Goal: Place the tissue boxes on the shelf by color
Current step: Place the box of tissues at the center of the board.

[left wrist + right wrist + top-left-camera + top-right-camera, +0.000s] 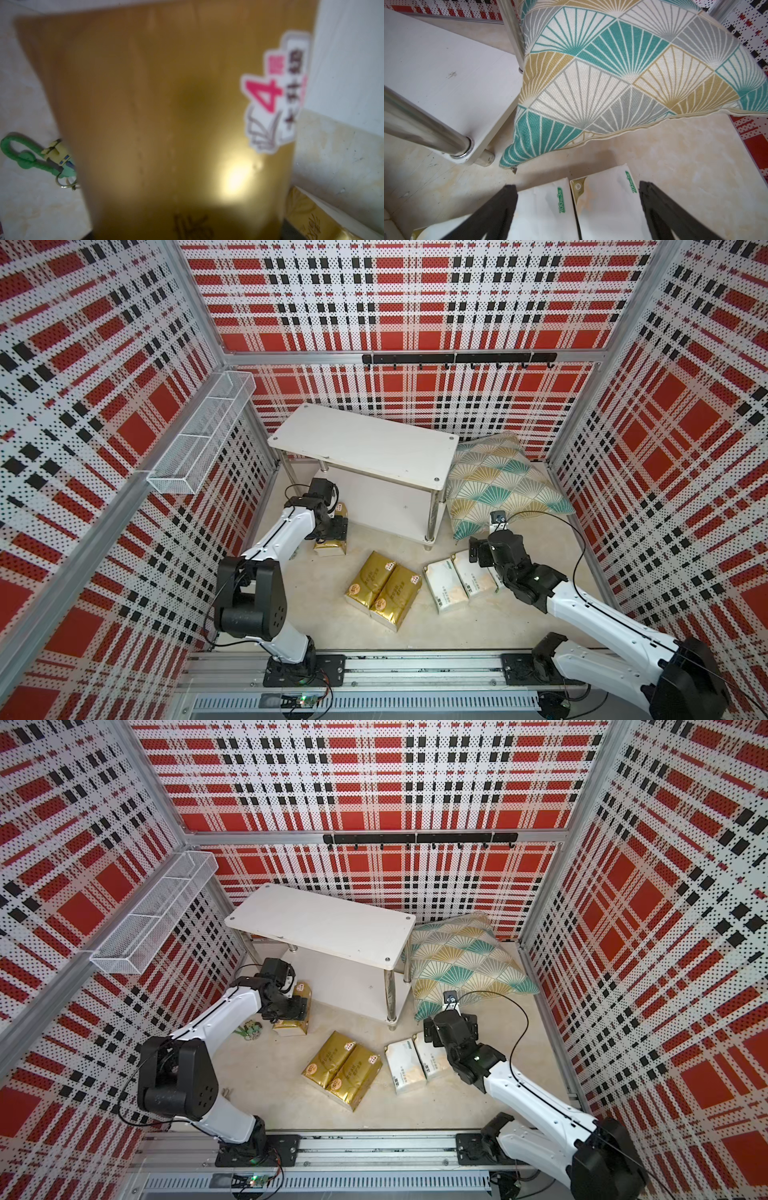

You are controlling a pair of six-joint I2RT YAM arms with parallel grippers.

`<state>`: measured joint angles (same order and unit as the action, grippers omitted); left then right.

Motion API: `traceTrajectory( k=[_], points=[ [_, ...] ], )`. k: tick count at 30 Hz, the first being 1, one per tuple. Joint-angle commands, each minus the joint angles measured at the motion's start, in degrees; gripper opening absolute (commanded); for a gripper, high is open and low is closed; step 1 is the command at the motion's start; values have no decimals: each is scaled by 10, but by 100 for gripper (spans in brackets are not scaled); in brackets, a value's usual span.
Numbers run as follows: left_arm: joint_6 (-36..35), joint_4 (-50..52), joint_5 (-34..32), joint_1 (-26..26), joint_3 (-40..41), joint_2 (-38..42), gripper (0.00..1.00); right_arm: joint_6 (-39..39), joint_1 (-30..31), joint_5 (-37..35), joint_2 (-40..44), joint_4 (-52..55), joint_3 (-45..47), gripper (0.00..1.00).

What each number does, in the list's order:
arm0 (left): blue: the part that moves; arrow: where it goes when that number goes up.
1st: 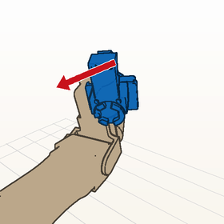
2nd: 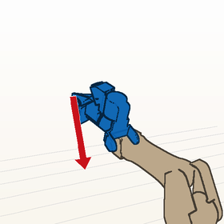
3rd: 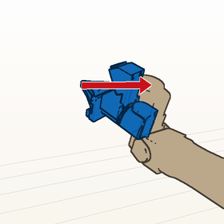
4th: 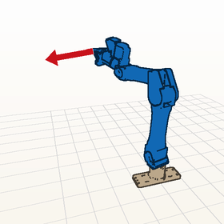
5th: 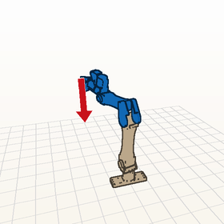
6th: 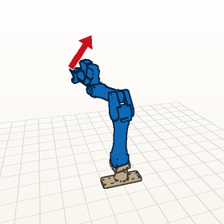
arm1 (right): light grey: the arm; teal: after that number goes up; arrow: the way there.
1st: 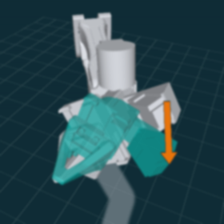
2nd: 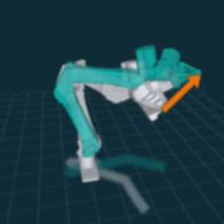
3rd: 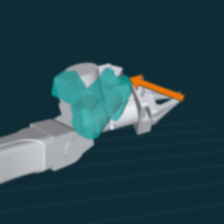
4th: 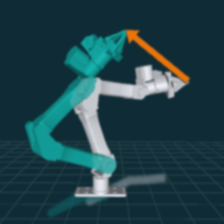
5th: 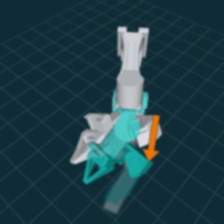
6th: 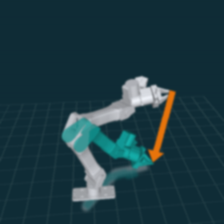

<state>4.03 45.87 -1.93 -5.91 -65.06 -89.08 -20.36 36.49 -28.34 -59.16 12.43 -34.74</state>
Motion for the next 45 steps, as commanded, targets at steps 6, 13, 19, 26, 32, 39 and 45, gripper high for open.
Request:
traceTrajectory(
  k=[6,13,19,26,32,39,45],
  points=[
    [13,-33,-7,8,52,15,79,8,22,4,-13,-23,-20,100],
    [44,-11,-33,11,37,-9,80,12,36,-1,-17,-19,-30,100],
    [84,-35,-59,56,77,2,78,15,40,-2,-11,-20,-27,100],
    [103,-52,-34,88,79,19,80,14,42,1,-11,-26,-23,100],
    [106,-77,-21,104,76,-25,80,16,43,-2,-4,-25,-20,100],
    [119,-95,-53,90,84,-29,88,14,43,-4,3,-25,-10,100],
    [146,-112,-77,72,97,-17,93,15,43,-1,4,-30,-6,100]
  ],
)
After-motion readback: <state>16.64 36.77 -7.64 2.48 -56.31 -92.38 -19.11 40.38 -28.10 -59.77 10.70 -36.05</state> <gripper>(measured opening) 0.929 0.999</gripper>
